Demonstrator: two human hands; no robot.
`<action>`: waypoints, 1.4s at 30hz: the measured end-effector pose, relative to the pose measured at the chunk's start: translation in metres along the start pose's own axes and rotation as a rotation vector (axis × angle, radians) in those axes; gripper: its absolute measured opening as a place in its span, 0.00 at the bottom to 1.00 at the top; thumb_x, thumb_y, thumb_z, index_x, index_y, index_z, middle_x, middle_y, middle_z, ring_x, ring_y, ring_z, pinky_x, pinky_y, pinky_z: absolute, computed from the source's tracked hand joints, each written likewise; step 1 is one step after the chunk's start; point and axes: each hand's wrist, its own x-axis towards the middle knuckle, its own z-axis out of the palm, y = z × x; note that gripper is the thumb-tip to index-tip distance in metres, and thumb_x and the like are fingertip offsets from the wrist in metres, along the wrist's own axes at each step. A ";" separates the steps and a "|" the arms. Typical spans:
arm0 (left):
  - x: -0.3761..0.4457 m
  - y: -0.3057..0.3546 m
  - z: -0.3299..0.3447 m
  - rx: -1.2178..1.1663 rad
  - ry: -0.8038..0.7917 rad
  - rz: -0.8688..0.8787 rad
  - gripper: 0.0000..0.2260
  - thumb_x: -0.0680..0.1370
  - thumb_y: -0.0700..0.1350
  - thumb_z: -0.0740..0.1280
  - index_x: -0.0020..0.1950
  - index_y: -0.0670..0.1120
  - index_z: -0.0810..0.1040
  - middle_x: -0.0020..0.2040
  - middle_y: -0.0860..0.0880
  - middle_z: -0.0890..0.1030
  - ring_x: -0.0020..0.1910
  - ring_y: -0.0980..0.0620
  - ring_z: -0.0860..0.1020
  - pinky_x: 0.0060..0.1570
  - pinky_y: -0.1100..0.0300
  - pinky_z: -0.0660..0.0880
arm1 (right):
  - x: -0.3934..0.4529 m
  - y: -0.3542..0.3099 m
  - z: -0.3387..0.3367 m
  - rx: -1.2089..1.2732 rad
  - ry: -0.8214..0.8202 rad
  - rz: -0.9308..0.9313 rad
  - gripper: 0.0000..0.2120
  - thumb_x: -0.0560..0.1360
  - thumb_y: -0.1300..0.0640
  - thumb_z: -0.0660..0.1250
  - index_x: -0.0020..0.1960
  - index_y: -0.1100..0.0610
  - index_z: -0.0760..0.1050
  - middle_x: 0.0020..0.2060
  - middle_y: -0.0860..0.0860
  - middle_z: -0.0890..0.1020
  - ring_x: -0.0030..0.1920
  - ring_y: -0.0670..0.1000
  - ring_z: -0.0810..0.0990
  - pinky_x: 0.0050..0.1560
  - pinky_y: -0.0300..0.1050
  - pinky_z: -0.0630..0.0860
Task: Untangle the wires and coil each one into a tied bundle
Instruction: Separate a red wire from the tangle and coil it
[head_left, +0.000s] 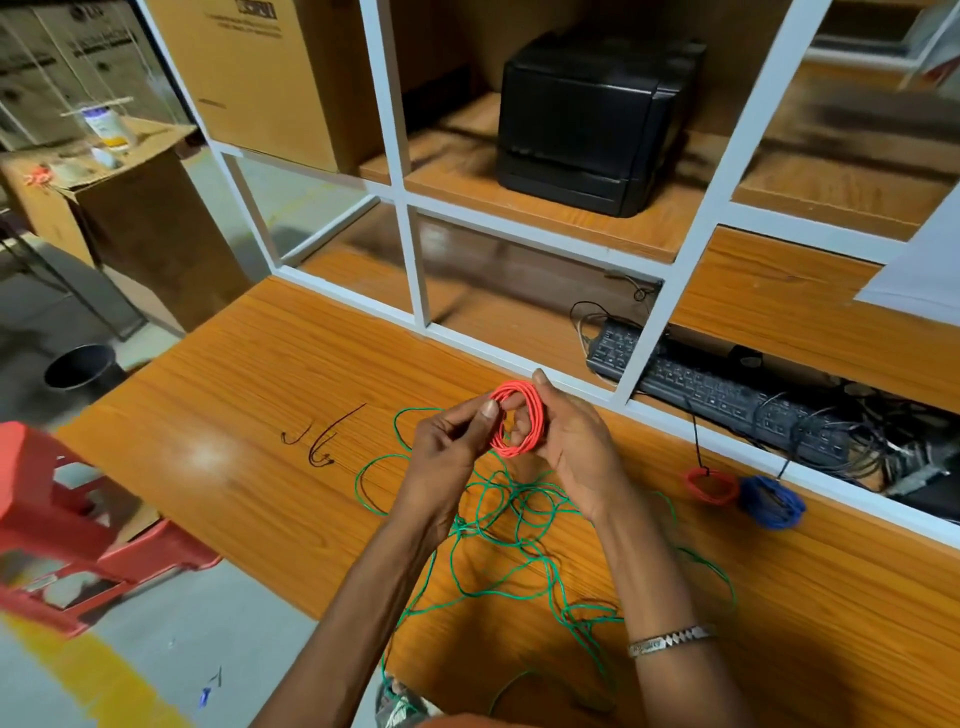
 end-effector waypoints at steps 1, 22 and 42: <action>0.003 -0.002 -0.001 0.022 0.021 0.008 0.12 0.84 0.39 0.65 0.65 0.37 0.82 0.54 0.47 0.87 0.51 0.57 0.83 0.58 0.58 0.79 | 0.003 0.002 0.007 -0.046 0.047 -0.006 0.23 0.84 0.44 0.59 0.45 0.60 0.82 0.30 0.54 0.75 0.31 0.51 0.75 0.39 0.46 0.75; 0.009 -0.009 -0.069 0.269 -0.014 0.117 0.19 0.87 0.50 0.59 0.57 0.36 0.81 0.46 0.41 0.81 0.46 0.49 0.75 0.49 0.51 0.71 | 0.028 0.040 0.064 -0.674 -0.032 -0.120 0.22 0.82 0.34 0.54 0.39 0.46 0.70 0.30 0.40 0.74 0.36 0.44 0.74 0.47 0.56 0.74; -0.033 -0.037 -0.222 -0.195 0.412 -0.399 0.12 0.86 0.41 0.64 0.47 0.42 0.85 0.41 0.44 0.83 0.41 0.50 0.79 0.44 0.58 0.80 | 0.070 0.163 0.171 -1.150 -0.311 -0.087 0.20 0.86 0.43 0.56 0.39 0.52 0.69 0.39 0.60 0.80 0.47 0.60 0.77 0.49 0.53 0.69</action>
